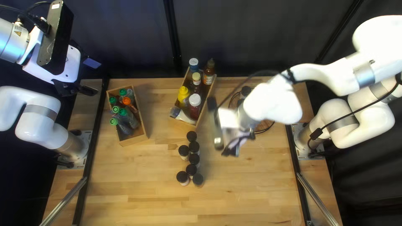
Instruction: Separate condiments, baby food and spices and place it in 3 different racks/containers
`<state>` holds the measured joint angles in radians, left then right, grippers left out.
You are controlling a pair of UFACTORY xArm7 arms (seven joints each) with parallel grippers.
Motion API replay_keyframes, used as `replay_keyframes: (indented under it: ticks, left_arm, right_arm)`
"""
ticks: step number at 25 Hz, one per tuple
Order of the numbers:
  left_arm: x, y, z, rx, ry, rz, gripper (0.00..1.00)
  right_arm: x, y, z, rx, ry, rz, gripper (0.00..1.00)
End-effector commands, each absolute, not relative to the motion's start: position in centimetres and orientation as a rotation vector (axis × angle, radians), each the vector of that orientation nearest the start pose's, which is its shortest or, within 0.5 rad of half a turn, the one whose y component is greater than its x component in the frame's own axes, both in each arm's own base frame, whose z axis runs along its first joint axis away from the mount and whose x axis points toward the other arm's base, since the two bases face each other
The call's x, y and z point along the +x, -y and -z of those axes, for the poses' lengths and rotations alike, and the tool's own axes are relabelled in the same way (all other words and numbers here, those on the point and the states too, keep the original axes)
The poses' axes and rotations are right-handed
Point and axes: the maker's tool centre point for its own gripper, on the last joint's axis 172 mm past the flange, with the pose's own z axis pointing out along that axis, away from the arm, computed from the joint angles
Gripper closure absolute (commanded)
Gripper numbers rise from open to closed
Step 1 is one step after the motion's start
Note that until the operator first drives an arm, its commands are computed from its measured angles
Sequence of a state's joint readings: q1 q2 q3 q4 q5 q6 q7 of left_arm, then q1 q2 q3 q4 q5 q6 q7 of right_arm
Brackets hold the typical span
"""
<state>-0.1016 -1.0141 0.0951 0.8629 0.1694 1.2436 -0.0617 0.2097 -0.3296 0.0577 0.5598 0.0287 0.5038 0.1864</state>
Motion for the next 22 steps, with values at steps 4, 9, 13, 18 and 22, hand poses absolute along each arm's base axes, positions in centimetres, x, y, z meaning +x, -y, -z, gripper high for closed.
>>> replay_keyframes:
  ticks: [4, 9, 13, 18, 22]
  left_arm:
    - [30.5, -4.0, -47.0, -2.930, 0.051, 0.960, 0.00]
    - [30.5, -4.0, -47.0, -2.930, 0.051, 0.960, 0.00]
    - [30.5, -4.0, -47.0, -2.930, 0.051, 0.960, 0.00]
    - [30.5, -4.0, -47.0, -2.930, 0.051, 0.960, 0.00]
    - [30.5, -4.0, -47.0, -2.930, 0.051, 0.960, 0.00]
  right_arm:
    - [44.1, -18.4, -14.3, -3.107, -0.241, 0.546, 0.00]
    - [45.5, -20.3, -11.1, -3.122, -0.400, 0.526, 0.00]
    - [46.7, -20.3, -9.5, -3.132, -0.475, 0.542, 0.00]
    - [48.0, -19.7, -8.9, -3.146, -0.511, 0.560, 0.00]
    - [49.6, -18.9, -9.0, -3.159, -0.514, 0.574, 0.00]
